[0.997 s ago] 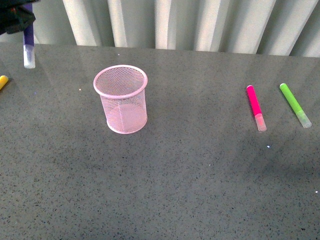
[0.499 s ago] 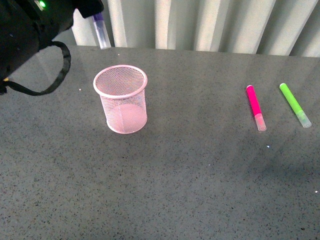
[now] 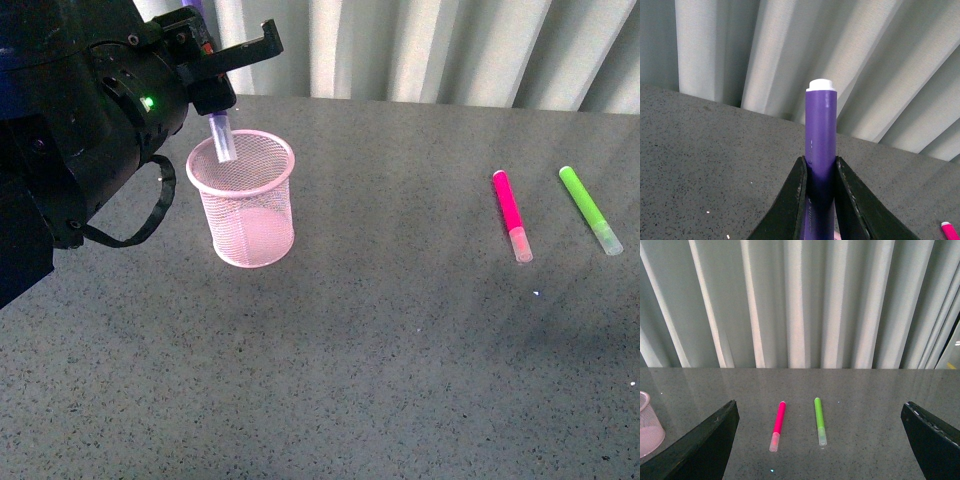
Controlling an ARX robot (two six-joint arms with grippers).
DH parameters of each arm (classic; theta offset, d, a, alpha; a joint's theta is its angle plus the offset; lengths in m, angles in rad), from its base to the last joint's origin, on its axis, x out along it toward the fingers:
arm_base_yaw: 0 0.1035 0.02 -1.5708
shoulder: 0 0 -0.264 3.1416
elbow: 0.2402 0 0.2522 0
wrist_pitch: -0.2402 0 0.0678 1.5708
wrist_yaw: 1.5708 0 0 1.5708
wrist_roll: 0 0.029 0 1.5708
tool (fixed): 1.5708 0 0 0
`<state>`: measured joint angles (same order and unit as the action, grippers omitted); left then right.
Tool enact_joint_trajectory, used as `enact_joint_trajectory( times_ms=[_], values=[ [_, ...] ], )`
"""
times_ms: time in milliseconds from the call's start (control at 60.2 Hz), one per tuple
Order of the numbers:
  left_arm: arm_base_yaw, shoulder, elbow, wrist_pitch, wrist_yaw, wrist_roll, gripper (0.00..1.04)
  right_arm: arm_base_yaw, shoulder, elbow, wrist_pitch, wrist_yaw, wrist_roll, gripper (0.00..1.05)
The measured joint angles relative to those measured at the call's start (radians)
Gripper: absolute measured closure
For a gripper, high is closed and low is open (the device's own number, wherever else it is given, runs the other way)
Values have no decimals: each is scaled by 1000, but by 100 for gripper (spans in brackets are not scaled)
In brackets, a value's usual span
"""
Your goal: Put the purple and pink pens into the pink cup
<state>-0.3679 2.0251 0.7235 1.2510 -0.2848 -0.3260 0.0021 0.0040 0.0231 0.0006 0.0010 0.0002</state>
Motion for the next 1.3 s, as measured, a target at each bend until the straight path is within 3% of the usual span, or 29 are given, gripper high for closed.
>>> enact_joint_trajectory(
  times_ms=[449, 781, 914, 1047, 1180, 1296],
  values=[
    [19, 47, 36, -160, 8, -100, 92, 0, 0, 0, 0, 0, 0, 7],
    [53, -36, 17, -259, 61, -159, 34, 0, 0, 0, 0, 0, 0, 7],
    [98, -188, -37, -328, 91, -159, 6, 0, 0, 0, 0, 0, 0, 7],
    [154, -365, -69, -559, 129, -54, 7, 0, 0, 0, 0, 0, 0, 7],
    [250, -608, -103, -991, 281, 194, 7, 0, 0, 0, 0, 0, 0, 7],
    [283, -703, -150, -1059, 290, 326, 7, 0, 0, 0, 0, 0, 0, 7]
  ],
)
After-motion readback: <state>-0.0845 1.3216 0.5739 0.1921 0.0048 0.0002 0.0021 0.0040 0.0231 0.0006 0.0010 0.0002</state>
